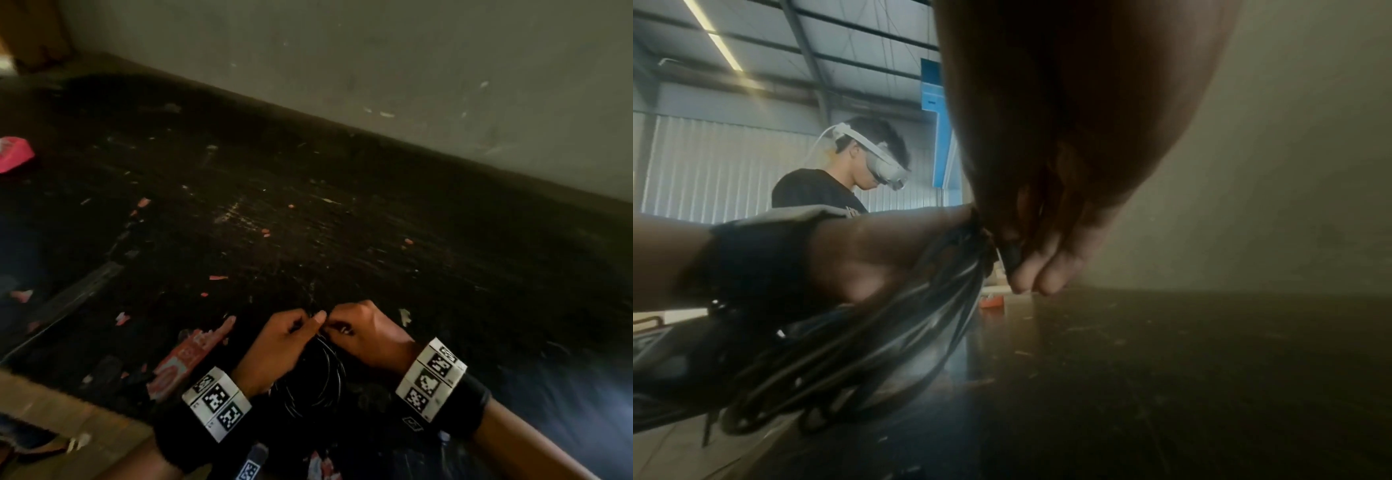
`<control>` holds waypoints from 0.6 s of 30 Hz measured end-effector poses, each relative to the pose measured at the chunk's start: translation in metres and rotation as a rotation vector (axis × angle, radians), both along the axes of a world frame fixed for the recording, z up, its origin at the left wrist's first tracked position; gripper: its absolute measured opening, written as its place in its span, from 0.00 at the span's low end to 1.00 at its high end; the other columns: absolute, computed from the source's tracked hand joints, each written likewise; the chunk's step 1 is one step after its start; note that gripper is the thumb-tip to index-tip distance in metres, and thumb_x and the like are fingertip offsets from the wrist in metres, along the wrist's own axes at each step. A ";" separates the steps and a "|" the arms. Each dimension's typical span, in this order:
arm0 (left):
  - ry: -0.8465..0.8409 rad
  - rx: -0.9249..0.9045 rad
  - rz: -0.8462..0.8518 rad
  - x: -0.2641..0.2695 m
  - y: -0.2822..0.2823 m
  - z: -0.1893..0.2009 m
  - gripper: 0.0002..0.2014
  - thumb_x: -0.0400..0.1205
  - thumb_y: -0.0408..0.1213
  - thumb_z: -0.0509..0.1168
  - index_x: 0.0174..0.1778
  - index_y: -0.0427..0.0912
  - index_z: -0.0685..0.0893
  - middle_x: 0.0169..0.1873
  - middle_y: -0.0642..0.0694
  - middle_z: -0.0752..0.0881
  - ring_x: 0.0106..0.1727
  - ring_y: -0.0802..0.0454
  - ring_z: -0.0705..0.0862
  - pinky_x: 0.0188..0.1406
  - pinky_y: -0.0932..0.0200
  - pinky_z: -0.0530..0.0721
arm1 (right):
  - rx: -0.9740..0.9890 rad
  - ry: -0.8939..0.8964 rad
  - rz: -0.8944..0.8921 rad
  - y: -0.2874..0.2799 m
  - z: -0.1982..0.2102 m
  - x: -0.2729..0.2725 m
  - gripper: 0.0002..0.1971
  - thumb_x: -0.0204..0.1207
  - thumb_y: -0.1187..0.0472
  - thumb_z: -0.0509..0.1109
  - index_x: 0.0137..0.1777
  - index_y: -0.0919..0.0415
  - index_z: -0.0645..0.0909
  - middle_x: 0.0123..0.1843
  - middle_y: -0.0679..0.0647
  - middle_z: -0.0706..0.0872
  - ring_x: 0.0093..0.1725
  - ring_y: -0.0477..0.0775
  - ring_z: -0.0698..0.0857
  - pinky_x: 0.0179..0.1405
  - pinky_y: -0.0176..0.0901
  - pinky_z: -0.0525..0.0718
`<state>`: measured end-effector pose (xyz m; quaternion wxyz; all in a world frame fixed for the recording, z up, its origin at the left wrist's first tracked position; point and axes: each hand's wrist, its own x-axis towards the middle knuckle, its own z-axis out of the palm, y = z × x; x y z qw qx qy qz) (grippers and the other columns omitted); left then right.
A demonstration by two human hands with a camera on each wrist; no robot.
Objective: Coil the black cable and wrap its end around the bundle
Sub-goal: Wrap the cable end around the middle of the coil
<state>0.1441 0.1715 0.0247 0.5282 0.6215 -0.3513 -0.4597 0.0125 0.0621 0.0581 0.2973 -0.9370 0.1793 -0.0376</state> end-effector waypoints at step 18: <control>-0.054 -0.196 -0.173 -0.130 -0.053 0.024 0.17 0.83 0.31 0.62 0.26 0.41 0.75 0.17 0.56 0.71 0.19 0.65 0.68 0.19 0.70 0.67 | 0.418 -0.151 -0.796 -0.041 0.034 -0.135 0.05 0.74 0.66 0.71 0.37 0.59 0.83 0.33 0.53 0.88 0.28 0.47 0.89 0.32 0.40 0.89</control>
